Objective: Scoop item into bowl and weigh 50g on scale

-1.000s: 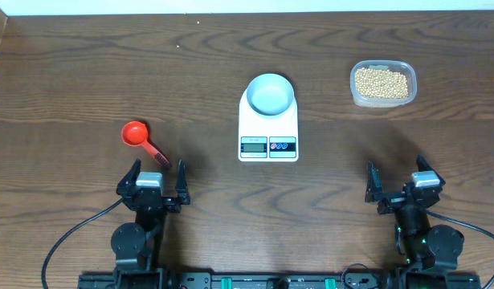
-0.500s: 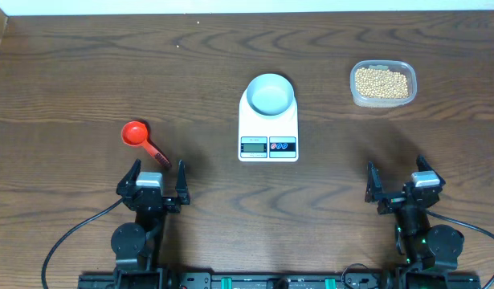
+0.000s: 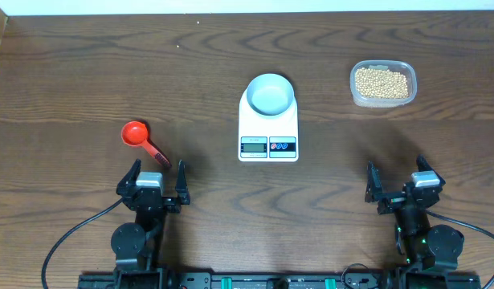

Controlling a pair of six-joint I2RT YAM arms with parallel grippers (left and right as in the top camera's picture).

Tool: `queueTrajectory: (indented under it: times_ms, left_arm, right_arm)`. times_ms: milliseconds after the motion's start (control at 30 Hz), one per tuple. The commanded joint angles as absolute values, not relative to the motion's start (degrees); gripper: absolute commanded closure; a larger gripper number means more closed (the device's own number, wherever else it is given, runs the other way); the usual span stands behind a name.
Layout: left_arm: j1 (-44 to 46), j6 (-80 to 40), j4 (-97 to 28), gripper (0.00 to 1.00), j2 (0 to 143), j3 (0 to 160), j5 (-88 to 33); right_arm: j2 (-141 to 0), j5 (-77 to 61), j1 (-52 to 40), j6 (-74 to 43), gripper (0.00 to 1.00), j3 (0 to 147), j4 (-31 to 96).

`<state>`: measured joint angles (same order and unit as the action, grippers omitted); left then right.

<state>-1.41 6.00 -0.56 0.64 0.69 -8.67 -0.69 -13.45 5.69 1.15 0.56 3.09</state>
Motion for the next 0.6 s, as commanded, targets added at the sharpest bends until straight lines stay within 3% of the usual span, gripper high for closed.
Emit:
queueTrajectory:
  times_ms: [0, 233, 400, 567]
  left_arm:
    - [-1.7, 5.8, -3.2, 0.08, 0.7, 0.2, -9.7]
    - [-1.7, 5.7, -2.4, 0.08, 0.7, 0.2, -10.2]
    - [-1.7, 4.2, 1.1, 0.08, 0.7, 0.3, -20.6]
    - [-1.7, 4.2, 1.1, 0.08, 1.0, 1.1, -22.1]
  right_arm:
    - [-0.4, -13.5, 5.2, 2.0, 0.01, 0.3, 3.0]
    - [-0.4, -13.5, 5.2, 2.0, 0.01, 0.3, 3.0]
    - [-0.4, -13.5, 5.2, 2.0, 0.01, 0.3, 3.0]
    - [-0.4, -13.4, 5.2, 2.0, 0.01, 0.3, 3.0]
